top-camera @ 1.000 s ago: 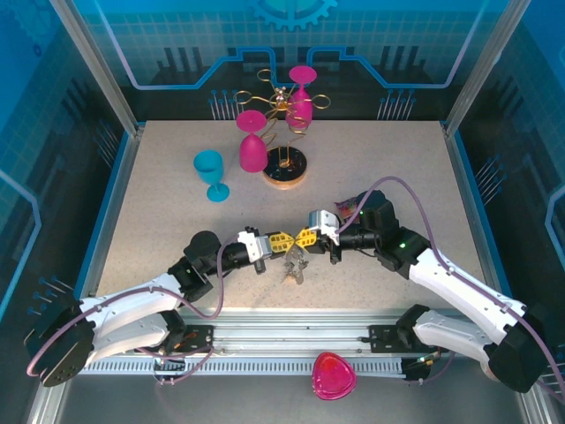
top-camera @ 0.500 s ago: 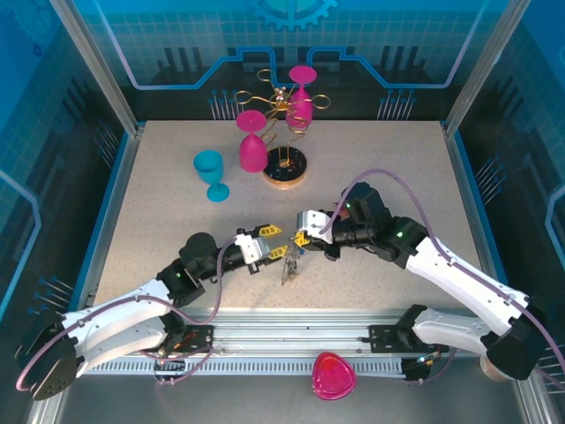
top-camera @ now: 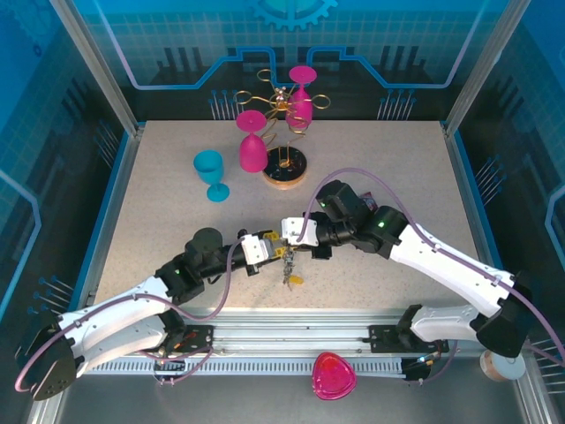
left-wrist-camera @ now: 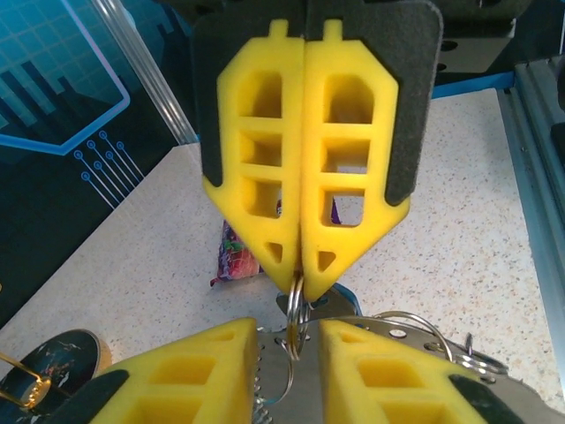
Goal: Put the keys on the keyring
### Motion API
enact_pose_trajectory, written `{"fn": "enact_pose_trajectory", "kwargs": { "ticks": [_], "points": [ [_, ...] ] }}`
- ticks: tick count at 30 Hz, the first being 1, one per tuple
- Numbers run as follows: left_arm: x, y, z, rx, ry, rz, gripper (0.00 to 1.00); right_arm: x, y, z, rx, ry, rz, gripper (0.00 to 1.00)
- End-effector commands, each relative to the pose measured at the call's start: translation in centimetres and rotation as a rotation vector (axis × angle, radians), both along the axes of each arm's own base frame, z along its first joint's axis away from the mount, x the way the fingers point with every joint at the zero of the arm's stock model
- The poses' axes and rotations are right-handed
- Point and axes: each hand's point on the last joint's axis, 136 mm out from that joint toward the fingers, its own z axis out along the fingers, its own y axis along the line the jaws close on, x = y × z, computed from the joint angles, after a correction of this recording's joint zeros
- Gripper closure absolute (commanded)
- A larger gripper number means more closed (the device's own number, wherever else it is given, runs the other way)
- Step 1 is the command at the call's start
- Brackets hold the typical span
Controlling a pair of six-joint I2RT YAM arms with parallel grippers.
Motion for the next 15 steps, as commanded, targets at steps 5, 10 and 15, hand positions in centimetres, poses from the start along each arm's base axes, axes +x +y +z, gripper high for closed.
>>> {"fn": "enact_pose_trajectory", "kwargs": {
  "ticks": [5, 10, 15],
  "points": [
    [0.0, -0.3, 1.2, -0.012, -0.021, -0.022, 0.91, -0.6, 1.1, 1.1, -0.010, -0.037, 0.052, 1.00],
    [0.1, -0.3, 1.4, -0.024, -0.035, -0.018, 1.00, -1.2, 1.1, 1.9, 0.064, -0.023, 0.050, 1.00],
    [-0.5, -0.2, 1.9, -0.076, -0.076, -0.037, 1.00, -0.2, -1.0, 2.5, 0.206, 0.014, -0.065, 0.66]
  ]
}}
